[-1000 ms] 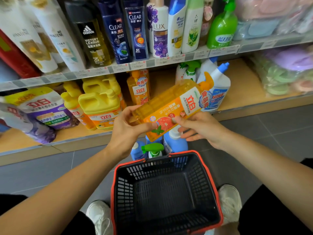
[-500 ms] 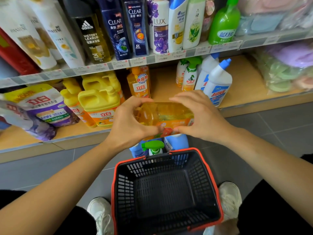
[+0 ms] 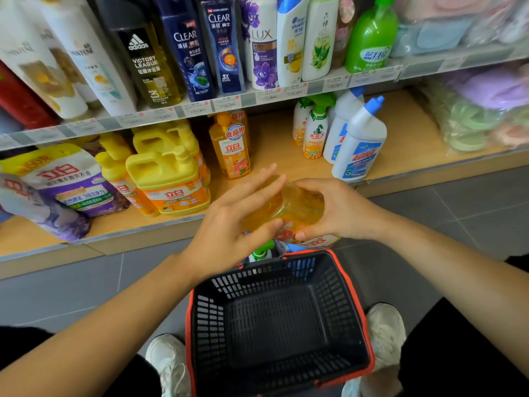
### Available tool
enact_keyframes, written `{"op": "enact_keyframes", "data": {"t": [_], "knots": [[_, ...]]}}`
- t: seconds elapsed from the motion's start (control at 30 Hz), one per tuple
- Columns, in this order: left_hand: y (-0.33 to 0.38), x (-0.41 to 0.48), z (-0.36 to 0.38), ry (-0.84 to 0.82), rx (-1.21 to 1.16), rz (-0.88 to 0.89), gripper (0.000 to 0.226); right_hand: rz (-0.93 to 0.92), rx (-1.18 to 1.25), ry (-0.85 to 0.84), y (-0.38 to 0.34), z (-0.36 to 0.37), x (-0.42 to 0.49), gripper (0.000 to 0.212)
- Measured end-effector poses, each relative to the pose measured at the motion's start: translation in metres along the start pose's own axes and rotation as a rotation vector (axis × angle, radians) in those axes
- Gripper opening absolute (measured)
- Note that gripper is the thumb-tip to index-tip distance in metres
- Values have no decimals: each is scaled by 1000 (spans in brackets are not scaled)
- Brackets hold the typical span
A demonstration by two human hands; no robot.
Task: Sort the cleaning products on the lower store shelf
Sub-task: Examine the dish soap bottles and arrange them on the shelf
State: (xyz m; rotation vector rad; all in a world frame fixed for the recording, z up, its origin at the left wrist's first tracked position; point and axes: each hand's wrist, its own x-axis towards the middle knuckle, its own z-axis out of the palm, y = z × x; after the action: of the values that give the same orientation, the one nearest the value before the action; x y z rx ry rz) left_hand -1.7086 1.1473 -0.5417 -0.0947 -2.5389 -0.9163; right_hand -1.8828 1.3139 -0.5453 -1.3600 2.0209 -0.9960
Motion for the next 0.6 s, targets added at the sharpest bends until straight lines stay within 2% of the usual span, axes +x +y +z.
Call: {"op": "enact_keyframes", "data": {"t": [0.2, 0.4, 0.5, 0.6], "knots": [[5, -3, 12, 200, 23, 74, 38, 34, 97, 106, 1, 2, -2, 78], [-3, 0, -5, 266, -47, -110, 22, 76, 47, 62, 1, 4, -3, 92], [-10, 5, -9, 210, -24, -250, 36, 71, 37, 41, -1, 4, -3, 95], [-10, 7, -8, 49, -279, -415, 51, 40, 30, 35, -2, 5, -2, 91]]}}
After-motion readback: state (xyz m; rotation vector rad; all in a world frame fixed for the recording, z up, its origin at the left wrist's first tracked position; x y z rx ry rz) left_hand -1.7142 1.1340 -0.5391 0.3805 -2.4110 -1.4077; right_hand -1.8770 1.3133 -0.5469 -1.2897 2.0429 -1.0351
